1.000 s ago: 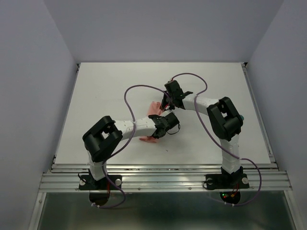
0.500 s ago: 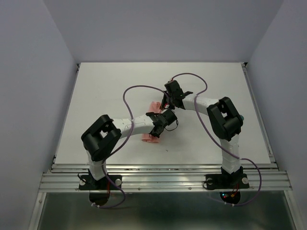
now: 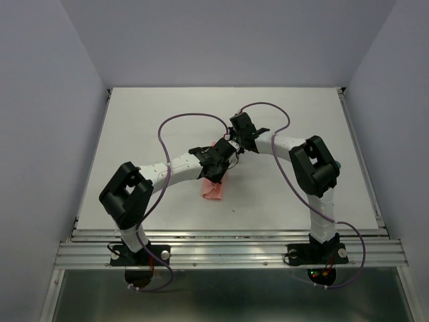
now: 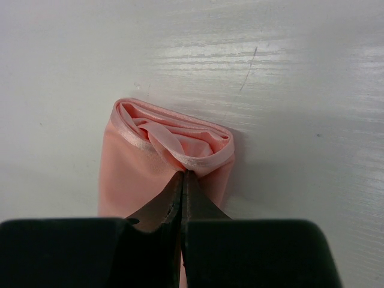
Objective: Fold the napkin into a case and place the utensils inside
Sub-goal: Fold the smaller-rectangle-folded napkin at the center of the board.
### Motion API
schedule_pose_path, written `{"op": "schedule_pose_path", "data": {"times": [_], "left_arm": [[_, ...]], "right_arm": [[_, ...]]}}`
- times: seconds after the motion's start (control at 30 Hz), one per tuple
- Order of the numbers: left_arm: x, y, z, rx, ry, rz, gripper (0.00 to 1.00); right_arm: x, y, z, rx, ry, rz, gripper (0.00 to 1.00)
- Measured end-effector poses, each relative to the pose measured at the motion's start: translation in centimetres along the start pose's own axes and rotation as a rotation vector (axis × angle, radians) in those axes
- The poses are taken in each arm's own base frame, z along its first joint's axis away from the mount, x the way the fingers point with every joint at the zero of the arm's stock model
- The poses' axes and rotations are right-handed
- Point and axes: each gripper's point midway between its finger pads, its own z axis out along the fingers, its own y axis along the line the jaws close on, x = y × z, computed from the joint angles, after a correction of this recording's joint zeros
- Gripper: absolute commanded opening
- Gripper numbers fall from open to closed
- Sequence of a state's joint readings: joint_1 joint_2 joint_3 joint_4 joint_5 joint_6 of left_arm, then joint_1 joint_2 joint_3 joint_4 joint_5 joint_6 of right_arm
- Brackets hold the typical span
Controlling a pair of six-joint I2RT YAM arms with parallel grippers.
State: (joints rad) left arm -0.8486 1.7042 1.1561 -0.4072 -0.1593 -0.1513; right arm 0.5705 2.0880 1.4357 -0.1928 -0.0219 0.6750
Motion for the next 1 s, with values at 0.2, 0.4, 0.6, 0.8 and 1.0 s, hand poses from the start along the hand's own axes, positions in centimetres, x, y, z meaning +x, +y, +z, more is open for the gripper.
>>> {"op": "schedule_pose_path", "data": {"times": [0.2, 0.4, 0.6, 0.8, 1.0], "left_arm": [[0.0, -0.9, 0.0, 0.055, 0.003, 0.011, 0.00], [-0.1, -1.4, -0.1, 0.082, 0.000, 0.018, 0.00], [-0.2, -1.7, -0.1, 0.101, -0.002, 0.027, 0.00], [-0.2, -1.8, 0.0, 0.109, -0.002, 0.035, 0.00], [-0.3, -1.9, 0.0, 0.123, -0.001, 0.029, 0.00]], "right_arm": [[0.1, 0.0, -0.4, 0.000, -0.001, 0.006, 0.01], [-0.8, 0.2, -1.6, 0.004, -0.036, 0.007, 0.02], [-1.6, 0.7, -2.4, -0.006, -0.060, 0.007, 0.01], [-1.6, 0.7, -2.4, -0.006, -0.059, 0.007, 0.01], [-1.6, 0.7, -2.4, -0.007, -0.059, 0.007, 0.01]]}}
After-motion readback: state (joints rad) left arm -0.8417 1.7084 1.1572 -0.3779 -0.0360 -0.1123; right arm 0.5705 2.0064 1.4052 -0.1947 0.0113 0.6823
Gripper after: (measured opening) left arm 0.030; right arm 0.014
